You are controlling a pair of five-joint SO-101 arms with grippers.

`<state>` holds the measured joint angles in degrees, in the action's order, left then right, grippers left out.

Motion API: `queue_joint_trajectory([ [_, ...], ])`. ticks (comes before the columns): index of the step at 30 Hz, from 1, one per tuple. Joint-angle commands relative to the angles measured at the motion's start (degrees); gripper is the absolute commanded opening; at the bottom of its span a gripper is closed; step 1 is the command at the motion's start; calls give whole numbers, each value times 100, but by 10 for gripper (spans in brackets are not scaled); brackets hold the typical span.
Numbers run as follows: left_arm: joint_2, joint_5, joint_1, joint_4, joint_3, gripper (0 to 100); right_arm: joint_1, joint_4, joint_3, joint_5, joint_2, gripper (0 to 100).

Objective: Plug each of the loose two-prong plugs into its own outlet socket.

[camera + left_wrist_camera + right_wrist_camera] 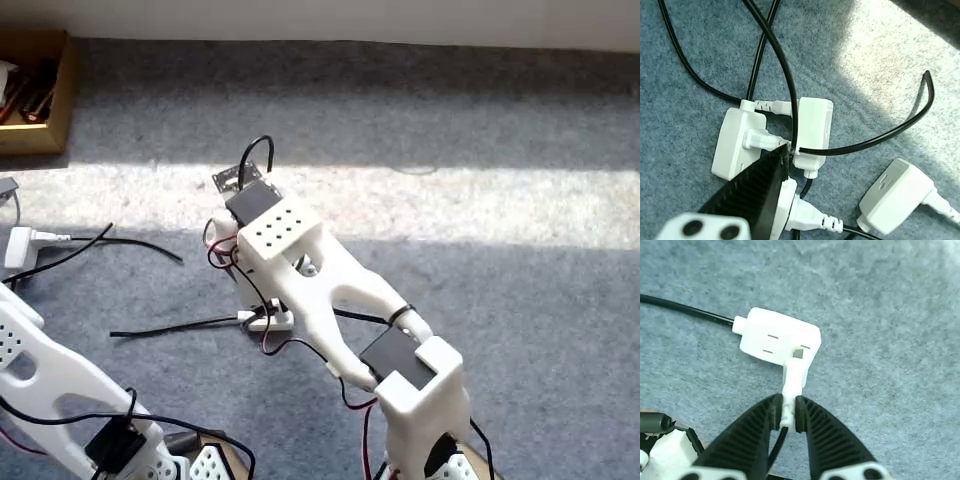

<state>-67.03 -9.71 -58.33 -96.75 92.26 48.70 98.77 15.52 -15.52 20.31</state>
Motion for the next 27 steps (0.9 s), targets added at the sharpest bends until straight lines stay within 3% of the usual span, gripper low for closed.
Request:
queue_joint_trajectory([
  [1,92,-44,-22,88,277,668,-101,242,-40,-53,-4,5],
  [9,92,-18,22,53,268,668,-708,215,-356,-62,31,5],
  [21,92,-18,48,44,268,668,-708,-110,-312,-44,180,5],
  [27,92,-18,48,44,268,668,-716,110,927,-18,1297,5],
])
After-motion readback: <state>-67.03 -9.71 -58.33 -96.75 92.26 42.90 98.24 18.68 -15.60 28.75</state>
